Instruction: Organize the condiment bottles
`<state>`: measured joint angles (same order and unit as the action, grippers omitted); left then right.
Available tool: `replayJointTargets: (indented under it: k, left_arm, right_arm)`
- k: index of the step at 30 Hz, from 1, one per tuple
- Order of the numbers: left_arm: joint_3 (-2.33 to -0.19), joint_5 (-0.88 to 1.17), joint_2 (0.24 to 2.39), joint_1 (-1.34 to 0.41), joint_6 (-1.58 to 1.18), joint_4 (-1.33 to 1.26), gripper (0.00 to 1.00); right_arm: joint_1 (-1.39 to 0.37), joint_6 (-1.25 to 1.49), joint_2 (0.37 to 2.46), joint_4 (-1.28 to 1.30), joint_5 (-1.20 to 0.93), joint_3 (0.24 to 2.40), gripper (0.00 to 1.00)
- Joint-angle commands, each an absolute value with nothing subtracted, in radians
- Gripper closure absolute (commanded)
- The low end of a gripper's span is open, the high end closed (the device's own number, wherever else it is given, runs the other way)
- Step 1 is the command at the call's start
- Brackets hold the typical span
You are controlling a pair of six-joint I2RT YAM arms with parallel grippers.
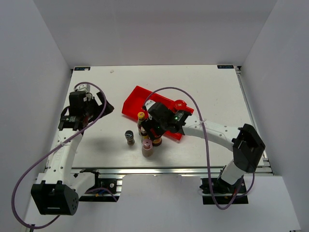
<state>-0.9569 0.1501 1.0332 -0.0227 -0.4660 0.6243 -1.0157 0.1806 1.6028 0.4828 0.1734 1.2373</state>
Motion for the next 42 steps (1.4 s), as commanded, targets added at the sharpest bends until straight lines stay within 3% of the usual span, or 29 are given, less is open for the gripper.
replayJointTargets:
  k: [1, 3, 6, 13, 29, 42]
  left_arm:
    - [-0.959, 0.164, 1.017, -0.020, -0.451, 0.620, 0.00]
    - [-0.959, 0.158, 1.014, -0.020, -0.451, 0.620, 0.00]
    - [-0.959, 0.156, 1.012, -0.020, -0.451, 0.620, 0.00]
    - [-0.962, 0.152, 1.012, -0.020, -0.449, 0.624, 0.00]
    - [-0.965, 0.155, 1.015, -0.020, -0.443, 0.627, 0.00]
    - [-0.966, 0.158, 1.014, -0.020, -0.436, 0.627, 0.00]
  right_arm:
    - [-1.020, 0.205, 1.617, 0.500, 0.209, 1.298, 0.13]
    - [-1.022, 0.212, 1.612, 0.491, 0.212, 1.295, 0.16]
    - [-1.020, 0.213, 1.594, 0.486, 0.213, 1.285, 0.32]
    - [-1.020, 0.230, 1.528, 0.508, 0.222, 1.292, 0.41]
    - [-0.934, 0.133, 1.450, 0.566, 0.411, 1.445, 0.47]
    - [-0.750, 0.129, 1.495, 0.526, 0.256, 1.402, 0.50]
